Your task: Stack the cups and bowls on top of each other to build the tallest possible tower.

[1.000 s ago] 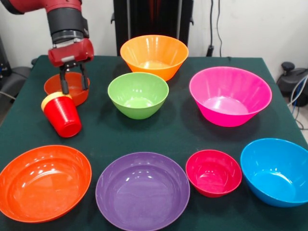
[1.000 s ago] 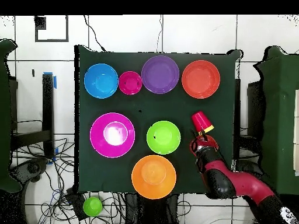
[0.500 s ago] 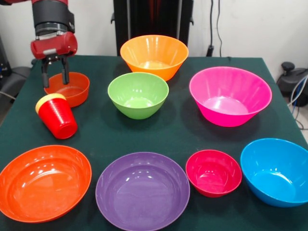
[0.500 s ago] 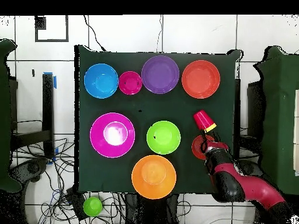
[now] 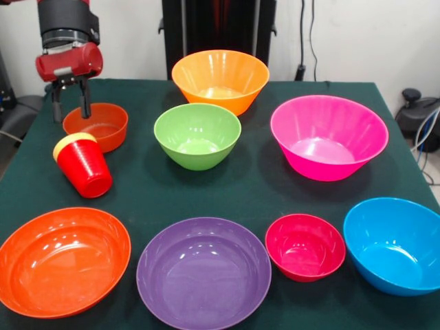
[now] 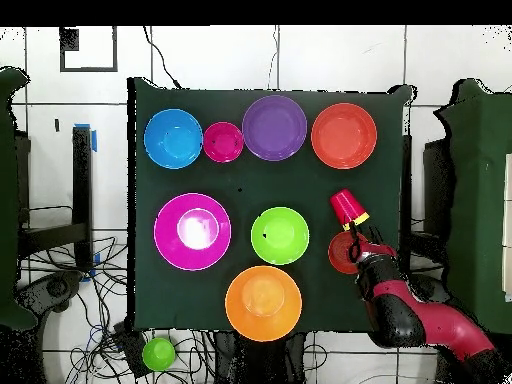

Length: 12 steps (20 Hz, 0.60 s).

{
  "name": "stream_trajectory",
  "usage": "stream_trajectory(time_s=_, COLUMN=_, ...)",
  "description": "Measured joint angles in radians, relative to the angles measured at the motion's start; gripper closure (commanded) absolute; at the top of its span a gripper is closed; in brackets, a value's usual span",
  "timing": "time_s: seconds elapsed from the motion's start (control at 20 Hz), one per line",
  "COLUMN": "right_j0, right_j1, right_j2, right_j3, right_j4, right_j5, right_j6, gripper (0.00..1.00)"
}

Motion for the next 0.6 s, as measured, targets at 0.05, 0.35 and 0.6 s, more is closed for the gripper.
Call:
stream_trajectory(time_s=0.05, right_j0=0.000, right_j1=0.002, right_j2=0.001, right_j3=0.000, right_j4=0.000, right_j5=0.000, right_j6=0.000, gripper=0.00)
stream_trajectory(time_s=0.35, right_j0=-0.001, right_j1=0.044, right_j2=0.004, right_j3=0.000, right_j4=0.000, right_j5=0.000, right_j6=0.000, gripper=0.00)
stream_trajectory(time_s=0.6, right_j0=0.003, right_j1=0.080, right_j2=0.002, right_j3=-0.001, right_j4=0.000, right_j5=0.000, right_j6=0.000, gripper=0.00)
